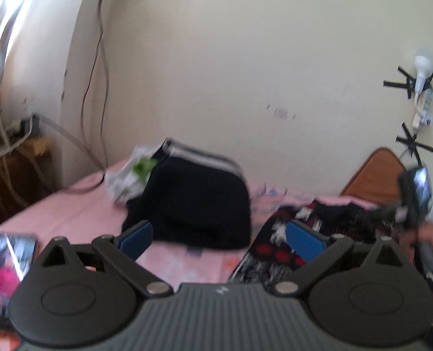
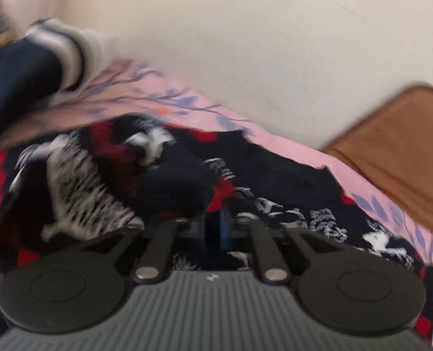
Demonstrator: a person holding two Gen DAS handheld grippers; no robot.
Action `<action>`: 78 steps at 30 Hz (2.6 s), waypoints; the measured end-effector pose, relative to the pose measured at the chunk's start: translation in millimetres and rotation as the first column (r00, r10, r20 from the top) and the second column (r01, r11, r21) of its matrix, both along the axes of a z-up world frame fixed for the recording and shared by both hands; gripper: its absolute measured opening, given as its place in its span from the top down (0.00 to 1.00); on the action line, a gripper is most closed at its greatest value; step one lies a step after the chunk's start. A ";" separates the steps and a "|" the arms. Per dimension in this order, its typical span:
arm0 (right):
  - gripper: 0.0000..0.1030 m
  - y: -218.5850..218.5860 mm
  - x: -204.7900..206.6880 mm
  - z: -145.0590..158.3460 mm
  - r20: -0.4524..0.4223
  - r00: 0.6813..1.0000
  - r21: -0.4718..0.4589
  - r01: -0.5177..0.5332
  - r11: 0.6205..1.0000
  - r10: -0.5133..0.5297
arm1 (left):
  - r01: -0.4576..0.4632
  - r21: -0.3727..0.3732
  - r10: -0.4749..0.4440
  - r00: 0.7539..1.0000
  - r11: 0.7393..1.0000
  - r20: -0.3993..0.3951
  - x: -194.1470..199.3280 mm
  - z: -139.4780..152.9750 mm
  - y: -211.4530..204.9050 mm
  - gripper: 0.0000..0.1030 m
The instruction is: Fold small clothes
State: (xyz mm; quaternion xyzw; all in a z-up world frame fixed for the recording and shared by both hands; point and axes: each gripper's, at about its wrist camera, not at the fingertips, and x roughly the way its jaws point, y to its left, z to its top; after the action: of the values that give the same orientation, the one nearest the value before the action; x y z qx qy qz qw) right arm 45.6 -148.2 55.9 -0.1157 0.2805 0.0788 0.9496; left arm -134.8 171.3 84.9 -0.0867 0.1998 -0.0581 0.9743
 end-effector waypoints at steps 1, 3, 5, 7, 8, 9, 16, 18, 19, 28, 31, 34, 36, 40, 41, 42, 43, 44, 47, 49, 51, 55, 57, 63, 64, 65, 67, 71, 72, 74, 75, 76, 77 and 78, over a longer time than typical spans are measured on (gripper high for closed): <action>0.89 0.9 -0.6 10.2 0.028 1.000 0.045 -0.002 0.999 0.000 | -0.006 -0.008 0.006 1.000 1.000 -0.012 -1.6 -4.6 3.8 0.02; 0.89 10.5 -3.4 24.0 0.044 0.998 0.099 -0.041 0.994 0.036 | -0.026 -0.023 0.026 0.999 0.999 -0.026 -1.9 -8.8 13.3 0.02; 0.88 29.5 -2.3 20.8 0.027 0.996 0.078 -0.092 0.993 0.090 | -0.053 -0.046 0.052 0.998 0.998 -0.024 -2.7 -9.3 22.8 0.02; 0.76 48.7 2.2 5.6 -0.062 0.989 -0.014 -0.134 0.991 0.133 | -0.078 -0.080 0.078 0.997 0.994 -0.006 -5.9 -4.6 33.7 0.02; 0.60 56.1 5.3 -2.9 -0.105 0.984 -0.071 -0.150 0.986 0.142 | -0.089 -0.095 0.090 0.996 0.991 0.008 -10.6 -2.2 40.9 0.02; 0.55 59.2 2.7 -6.6 -0.098 0.986 -0.118 -0.144 0.983 0.132 | -0.103 -0.107 0.106 0.994 0.989 0.024 -16.0 0.6 48.4 0.02; 0.29 109.8 -108.9 39.9 0.040 0.808 -0.194 -0.571 0.798 0.588 | -0.253 -0.136 0.261 0.964 0.958 0.044 -38.6 17.5 93.0 0.02; 0.25 138.7 -148.4 23.1 -0.015 0.679 -0.382 -0.682 0.624 0.734 | -0.306 -0.147 0.319 0.945 0.941 0.076 -54.1 26.2 107.5 0.02; 0.25 147.8 -160.9 11.1 -0.043 0.639 -0.469 -0.692 0.549 0.768 | -0.330 -0.153 0.346 0.934 0.932 0.093 -62.6 30.8 114.1 0.02; 0.89 214.0 -156.5 -22.5 -0.104 0.575 -0.616 -0.678 0.401 0.812 | -0.496 -0.148 0.515 0.844 0.855 0.148 -111.4 52.3 151.3 0.02; 0.90 228.0 -138.4 8.8 0.031 0.633 -0.465 -0.676 0.572 0.774 | -0.493 -0.166 0.516 0.845 0.854 0.142 -111.4 53.5 151.4 0.02; 0.90 209.0 -107.3 63.2 0.168 0.721 -0.185 -0.646 0.740 0.672 | -0.466 -0.174 0.490 0.862 0.868 0.133 -102.7 52.2 143.8 0.02; 0.90 174.9 -85.5 98.9 0.264 0.791 -0.040 -0.562 0.826 0.551 | -0.427 -0.177 0.452 0.883 0.887 0.131 -94.0 50.8 134.0 0.02; 0.89 45.7 -46.8 145.1 0.393 0.908 0.271 -0.264 0.926 0.144 | -0.333 -0.168 0.358 0.923 0.928 0.144 -68.0 48.0 107.4 0.02; 0.89 14.7 -43.4 144.1 0.389 0.920 0.317 -0.184 0.930 0.050 | -0.303 -0.170 0.328 0.934 0.938 0.144 -59.4 48.1 99.6 0.02; 0.89 -14.8 -43.2 140.3 0.376 0.926 0.340 -0.102 0.935 -0.036 | -0.269 -0.175 0.294 0.945 0.947 0.141 -49.3 48.2 91.4 0.02; 0.89 -44.9 -44.4 130.7 0.348 0.929 0.347 -0.001 0.938 -0.127 | -0.227 -0.181 0.253 0.958 0.957 0.136 -37.1 48.5 81.7 0.02; 0.89 -66.8 -46.4 119.3 0.314 0.929 0.353 0.076 0.932 -0.195 | -0.183 -0.183 0.208 0.969 0.966 0.130 -24.2 49.0 70.3 0.02; 0.86 -121.3 -53.0 70.9 0.159 0.928 0.399 0.252 0.882 -0.338 | -0.046 -0.153 0.066 0.990 0.987 0.128 20.3 50.8 24.0 0.02; 0.83 -144.5 -55.8 40.1 0.059 0.920 0.434 0.326 0.840 -0.387 | 0.049 -0.124 -0.035 0.993 0.991 0.112 55.1 50.2 -13.4 0.02; 0.75 -158.8 -57.9 15.5 -0.024 0.920 0.490 0.351 0.797 -0.391 | 0.147 -0.115 -0.140 0.988 0.982 0.072 92.8 45.7 -52.7 0.02; 0.56 -167.4 -66.5 0.5 -0.051 0.934 0.554 0.322 0.768 -0.354 | 0.287 -0.096 -0.292 0.955 0.953 -0.051 162.6 26.4 -128.4 0.02; 0.52 -172.6 -70.5 4.3 -0.026 0.933 0.568 0.309 0.763 -0.358 | 0.321 -0.061 -0.326 0.937 0.945 -0.127 193.4 11.2 -163.2 0.02; 0.49 -183.1 -80.7 -2.0 -0.032 0.933 0.647 0.293 0.704 -0.359 | 0.367 -0.093 -0.378 0.873 0.925 -0.307 247.7 -38.8 -204.6 0.80; 0.50 -184.2 -80.3 -1.9 -0.031 0.935 0.662 0.283 0.694 -0.352 | 0.356 -0.114 -0.374 0.877 0.927 -0.303 247.9 -38.5 -199.5 0.83; 0.51 -183.3 -79.3 -1.2 -0.023 0.940 0.668 0.268 0.694 -0.341 | 0.337 -0.126 -0.360 0.888 0.933 -0.287 247.4 -35.0 -190.2 0.86; 0.58 -176.1 -78.1 3.5 0.022 0.952 0.674 0.210 0.708 -0.304 | 0.283 -0.167 -0.318 0.914 0.944 -0.251 250.1 -27.0 -163.4 0.87; 0.58 -148.9 -67.0 14.9 0.110 0.963 0.613 0.130 0.779 -0.247 | 0.110 -0.176 -0.154 0.952 0.978 -0.263 265.0 -29.5 -118.3 0.98; 0.58 -141.7 -59.3 12.0 0.091 0.964 0.573 0.156 0.804 -0.252 | 0.067 -0.173 -0.114 0.953 0.983 -0.282 267.8 -34.5 -110.6 0.98; 0.58 -135.4 -42.9 -1.6 0.012 0.970 0.522 0.201 0.829 -0.243 | 0.030 -0.232 -0.109 0.936 0.972 -0.334 268.9 -43.5 -99.8 0.94; 0.57 -137.4 -39.4 -8.7 -0.028 0.971 0.525 0.218 0.823 -0.239 | 0.048 -0.268 -0.141 0.929 0.962 -0.342 265.5 -46.3 -97.6 0.92; 0.57 -141.3 -40.4 -12.5 -0.046 0.971 0.545 0.220 0.809 -0.233 | 0.069 -0.280 -0.166 0.927 0.957 -0.338 260.5 -46.3 -98.0 0.82; 0.52 -147.2 -44.9 -14.5 -0.055 0.973 0.577 0.215 0.788 -0.225 | 0.088 -0.274 -0.179 0.928 0.958 -0.327 255.0 -45.2 -100.3 0.61; 0.44 -153.9 -50.2 -14.8 -0.059 0.973 0.609 0.213 0.764 -0.223 | 0.114 -0.267 -0.198 0.929 0.957 -0.313 248.8 -42.1 -104.7 0.49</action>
State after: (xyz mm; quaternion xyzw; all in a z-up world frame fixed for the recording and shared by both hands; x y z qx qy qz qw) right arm -4.6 -302.1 41.1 0.2301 0.2433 0.0535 0.9407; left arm 114.0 66.7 42.8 -0.1984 0.3607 -0.1443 0.8998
